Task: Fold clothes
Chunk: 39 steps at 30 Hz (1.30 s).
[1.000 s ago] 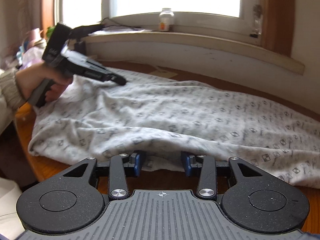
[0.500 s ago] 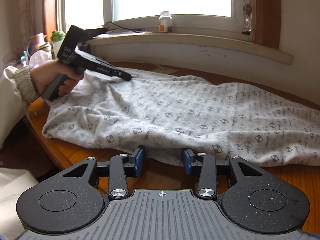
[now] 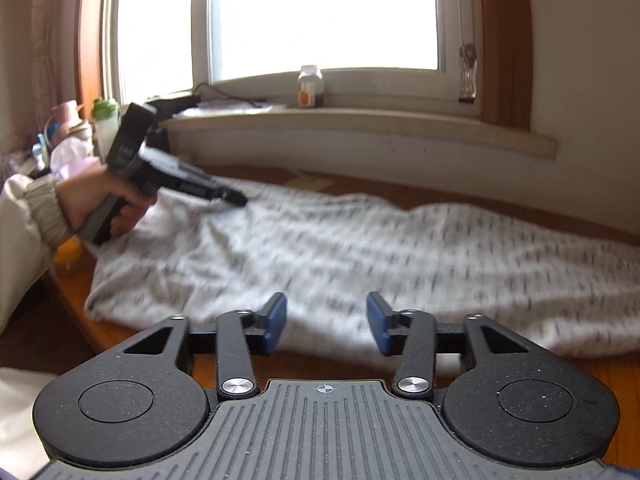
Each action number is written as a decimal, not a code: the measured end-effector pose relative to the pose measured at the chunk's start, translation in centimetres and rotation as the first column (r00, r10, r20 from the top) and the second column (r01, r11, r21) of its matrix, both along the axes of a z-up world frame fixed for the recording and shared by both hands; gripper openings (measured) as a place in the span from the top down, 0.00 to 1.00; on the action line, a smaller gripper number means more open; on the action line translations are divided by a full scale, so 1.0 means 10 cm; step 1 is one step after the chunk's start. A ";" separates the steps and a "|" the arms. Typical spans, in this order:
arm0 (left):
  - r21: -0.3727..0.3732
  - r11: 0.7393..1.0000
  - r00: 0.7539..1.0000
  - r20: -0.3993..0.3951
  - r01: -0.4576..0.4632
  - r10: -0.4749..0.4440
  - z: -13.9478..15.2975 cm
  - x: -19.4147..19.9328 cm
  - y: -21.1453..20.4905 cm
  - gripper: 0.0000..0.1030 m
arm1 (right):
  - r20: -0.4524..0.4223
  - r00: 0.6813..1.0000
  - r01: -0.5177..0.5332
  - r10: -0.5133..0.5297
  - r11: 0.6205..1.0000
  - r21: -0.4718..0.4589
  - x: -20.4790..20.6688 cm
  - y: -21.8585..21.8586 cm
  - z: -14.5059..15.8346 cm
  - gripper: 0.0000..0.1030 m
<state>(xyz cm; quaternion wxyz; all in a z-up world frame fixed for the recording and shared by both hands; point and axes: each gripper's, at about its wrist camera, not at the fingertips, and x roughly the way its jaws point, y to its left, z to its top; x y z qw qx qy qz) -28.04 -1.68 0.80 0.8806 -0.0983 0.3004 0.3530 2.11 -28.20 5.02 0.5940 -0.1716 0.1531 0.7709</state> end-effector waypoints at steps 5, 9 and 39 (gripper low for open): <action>-0.026 0.998 0.999 0.017 0.052 -0.051 0.10 0.27 0.22 0.61 | 0.025 0.998 0.054 -0.054 0.999 -0.006 0.19 0.27 -0.04 0.51; -0.046 0.992 0.992 -0.029 0.117 -0.119 0.06 0.59 0.35 0.58 | 0.005 0.991 0.133 -0.133 0.990 -0.043 0.62 0.44 -0.02 0.51; -0.079 0.994 0.994 0.089 0.074 -0.067 0.04 0.50 -0.06 0.24 | -0.215 0.668 0.696 -0.712 0.700 -0.157 3.04 0.05 -0.24 0.51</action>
